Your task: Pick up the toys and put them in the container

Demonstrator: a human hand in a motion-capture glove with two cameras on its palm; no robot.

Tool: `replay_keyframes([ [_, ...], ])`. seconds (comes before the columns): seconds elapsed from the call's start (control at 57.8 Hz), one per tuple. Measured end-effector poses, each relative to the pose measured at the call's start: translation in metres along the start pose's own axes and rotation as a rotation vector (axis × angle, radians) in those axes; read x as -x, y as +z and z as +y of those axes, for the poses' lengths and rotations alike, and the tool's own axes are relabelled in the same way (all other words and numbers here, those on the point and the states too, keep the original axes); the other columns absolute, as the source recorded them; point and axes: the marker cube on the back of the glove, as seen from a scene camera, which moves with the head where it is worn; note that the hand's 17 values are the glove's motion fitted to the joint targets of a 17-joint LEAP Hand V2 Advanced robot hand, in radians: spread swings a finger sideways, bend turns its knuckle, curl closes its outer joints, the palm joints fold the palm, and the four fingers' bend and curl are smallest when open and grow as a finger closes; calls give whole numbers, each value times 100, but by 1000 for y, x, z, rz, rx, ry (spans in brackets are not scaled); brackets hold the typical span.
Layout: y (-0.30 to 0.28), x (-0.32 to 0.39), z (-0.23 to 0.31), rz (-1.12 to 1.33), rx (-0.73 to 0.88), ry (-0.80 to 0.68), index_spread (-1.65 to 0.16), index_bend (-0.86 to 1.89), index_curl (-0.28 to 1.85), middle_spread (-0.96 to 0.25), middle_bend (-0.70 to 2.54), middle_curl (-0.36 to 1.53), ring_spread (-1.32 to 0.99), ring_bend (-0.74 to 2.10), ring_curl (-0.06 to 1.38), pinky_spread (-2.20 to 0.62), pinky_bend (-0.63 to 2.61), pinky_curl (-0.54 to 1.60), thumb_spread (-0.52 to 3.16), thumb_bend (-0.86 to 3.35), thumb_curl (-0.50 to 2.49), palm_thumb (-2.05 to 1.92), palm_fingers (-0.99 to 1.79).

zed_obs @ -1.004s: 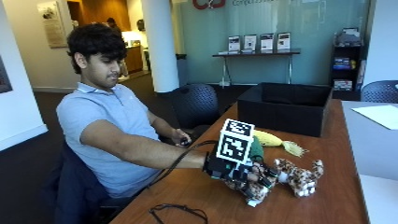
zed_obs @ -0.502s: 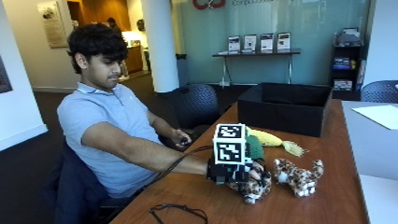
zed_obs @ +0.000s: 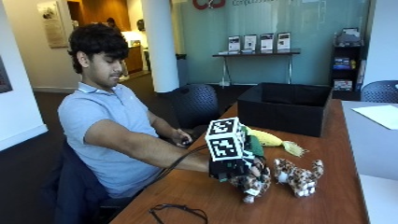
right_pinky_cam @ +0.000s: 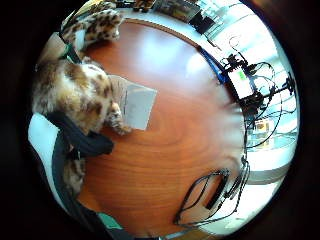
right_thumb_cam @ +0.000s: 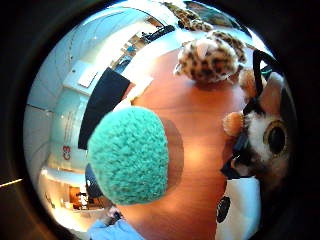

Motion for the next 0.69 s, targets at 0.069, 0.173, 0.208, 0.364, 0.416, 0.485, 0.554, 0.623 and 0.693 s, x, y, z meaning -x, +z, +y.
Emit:
replay_keyframes([
  [0.069, -18, 3, -6, -38, -12, 18, -20, 49, 56, -13, 18, 19, -21, 68, 36, -39, 121, 41, 126, 29, 62, 74, 77],
  [0.173, -57, 25, -18, -61, -51, 17, -19, 48, 59, -14, 18, 20, -22, 67, 37, -39, 120, 41, 119, 27, 66, 75, 78],
  [0.208, -73, 40, -23, -71, -68, -2, -19, 48, 59, -14, 17, 20, -23, 67, 38, -39, 120, 41, 118, 26, 67, 75, 78],
  [0.364, -150, 112, -49, -63, -137, -97, -18, 46, 62, -15, 17, 22, -24, 65, 39, -40, 121, 42, 113, 23, 71, 76, 77],
  [0.416, -173, 140, -58, -77, -157, -125, -18, 46, 63, -15, 17, 22, -24, 65, 40, -40, 121, 42, 112, 23, 72, 76, 77],
  [0.485, -198, 183, -67, -88, -175, -180, -18, 44, 64, -15, 17, 23, -24, 64, 40, -40, 121, 42, 111, 22, 73, 77, 77],
  [0.554, -215, 227, -77, -108, -191, -233, -18, 43, 66, -15, 17, 24, -25, 64, 41, -40, 121, 42, 110, 21, 75, 77, 76],
  [0.623, -227, 274, -86, -128, -195, -298, -18, 42, 67, -15, 17, 24, -25, 63, 42, -40, 121, 43, 109, 20, 76, 77, 76],
  [0.693, -230, 328, -95, -140, -194, -358, -18, 41, 68, -15, 17, 25, -25, 63, 43, -40, 121, 43, 109, 20, 77, 77, 76],
])
